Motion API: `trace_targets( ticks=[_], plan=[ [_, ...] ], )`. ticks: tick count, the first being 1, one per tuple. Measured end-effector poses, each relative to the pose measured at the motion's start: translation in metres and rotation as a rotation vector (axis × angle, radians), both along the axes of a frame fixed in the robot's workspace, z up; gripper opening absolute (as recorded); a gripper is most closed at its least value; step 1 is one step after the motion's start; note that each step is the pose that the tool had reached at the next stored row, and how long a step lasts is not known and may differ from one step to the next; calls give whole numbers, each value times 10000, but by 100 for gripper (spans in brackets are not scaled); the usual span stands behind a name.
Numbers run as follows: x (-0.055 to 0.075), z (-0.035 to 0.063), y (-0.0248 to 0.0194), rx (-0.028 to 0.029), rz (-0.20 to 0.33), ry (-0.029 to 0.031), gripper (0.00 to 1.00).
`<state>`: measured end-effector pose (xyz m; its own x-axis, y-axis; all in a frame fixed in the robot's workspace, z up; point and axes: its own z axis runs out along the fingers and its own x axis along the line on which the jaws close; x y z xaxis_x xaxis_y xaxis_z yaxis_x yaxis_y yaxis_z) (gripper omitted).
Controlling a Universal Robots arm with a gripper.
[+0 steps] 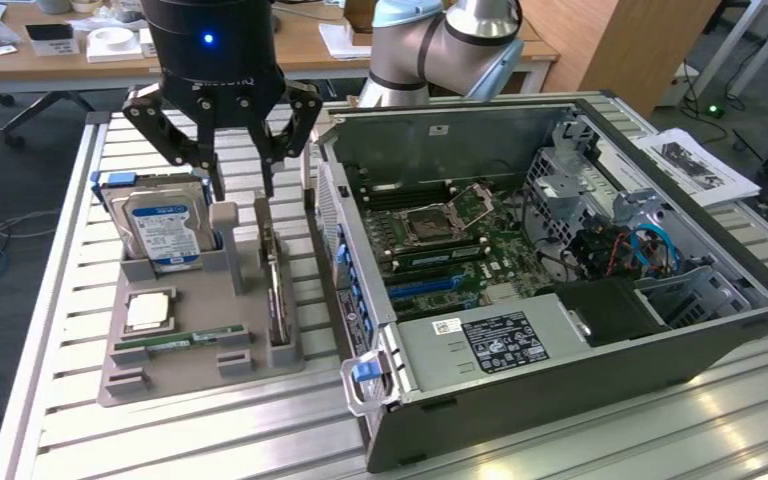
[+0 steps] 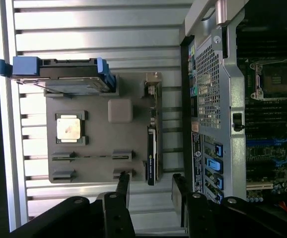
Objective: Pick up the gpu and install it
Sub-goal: 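Pick up the gpu and move the gpu toward the slot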
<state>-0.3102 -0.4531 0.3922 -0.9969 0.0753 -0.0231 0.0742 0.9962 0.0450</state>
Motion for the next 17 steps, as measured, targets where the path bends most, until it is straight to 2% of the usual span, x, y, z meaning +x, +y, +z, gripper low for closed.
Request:
trace_targets(
  ticks=[17],
  plan=[
    [0, -286, 0, 1, 0, -1, 47]
  ],
)
